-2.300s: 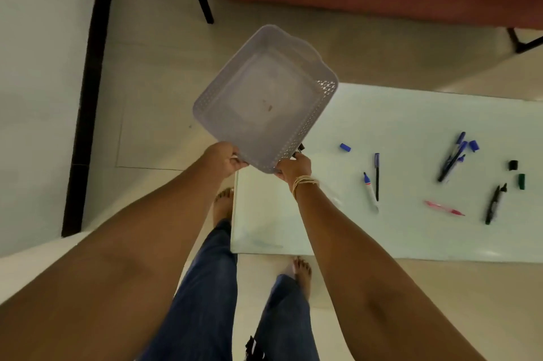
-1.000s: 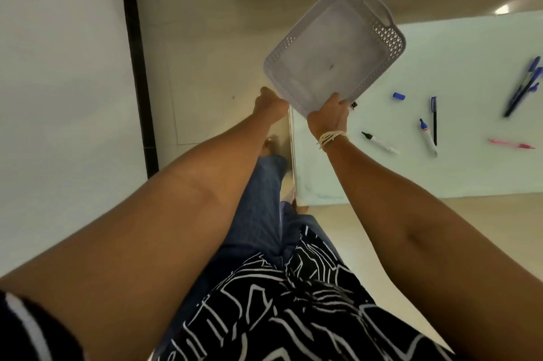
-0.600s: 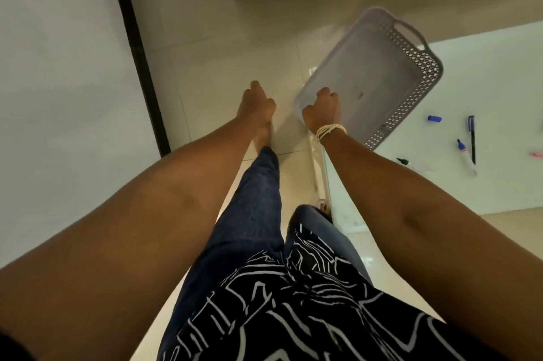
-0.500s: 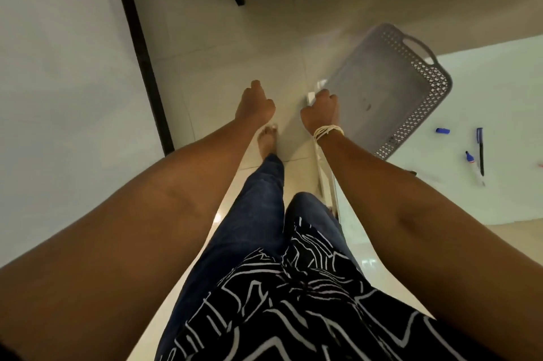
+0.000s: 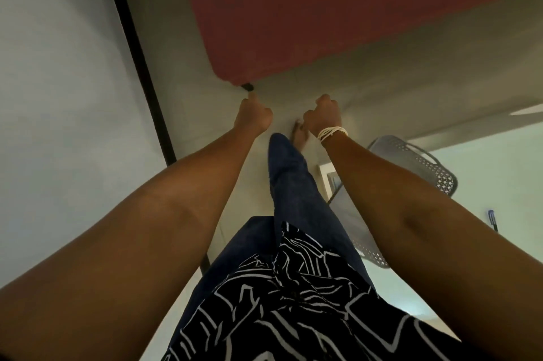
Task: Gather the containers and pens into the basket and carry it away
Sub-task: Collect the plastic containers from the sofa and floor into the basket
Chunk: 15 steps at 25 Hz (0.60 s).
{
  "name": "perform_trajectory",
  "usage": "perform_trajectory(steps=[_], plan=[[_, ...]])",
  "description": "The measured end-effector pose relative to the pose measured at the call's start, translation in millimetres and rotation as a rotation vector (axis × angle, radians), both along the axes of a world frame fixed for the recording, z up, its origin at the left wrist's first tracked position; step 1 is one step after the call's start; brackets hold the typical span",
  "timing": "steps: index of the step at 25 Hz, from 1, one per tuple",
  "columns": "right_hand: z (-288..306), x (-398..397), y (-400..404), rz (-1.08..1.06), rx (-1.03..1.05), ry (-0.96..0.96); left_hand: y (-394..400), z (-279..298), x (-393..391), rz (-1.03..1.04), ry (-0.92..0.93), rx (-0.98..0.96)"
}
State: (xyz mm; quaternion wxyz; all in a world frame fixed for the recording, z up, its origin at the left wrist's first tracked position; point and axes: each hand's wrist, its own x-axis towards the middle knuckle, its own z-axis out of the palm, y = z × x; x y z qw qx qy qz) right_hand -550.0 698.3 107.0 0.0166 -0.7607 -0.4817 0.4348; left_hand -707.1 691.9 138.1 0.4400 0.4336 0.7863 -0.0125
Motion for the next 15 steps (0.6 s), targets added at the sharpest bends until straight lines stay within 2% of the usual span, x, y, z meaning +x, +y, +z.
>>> perform_trajectory(steps=[3, 8, 15], plan=[[2, 1, 61, -0.006, -0.025, 0.002, 68, 2, 4, -0.015, -0.018, 0.013], [18, 13, 159, -0.033, -0.017, 0.007, 169, 7, 19, -0.121, 0.078, 0.037], [16, 55, 274, -0.216, -0.043, -0.049, 313, -13, 48, -0.272, 0.061, -0.061]])
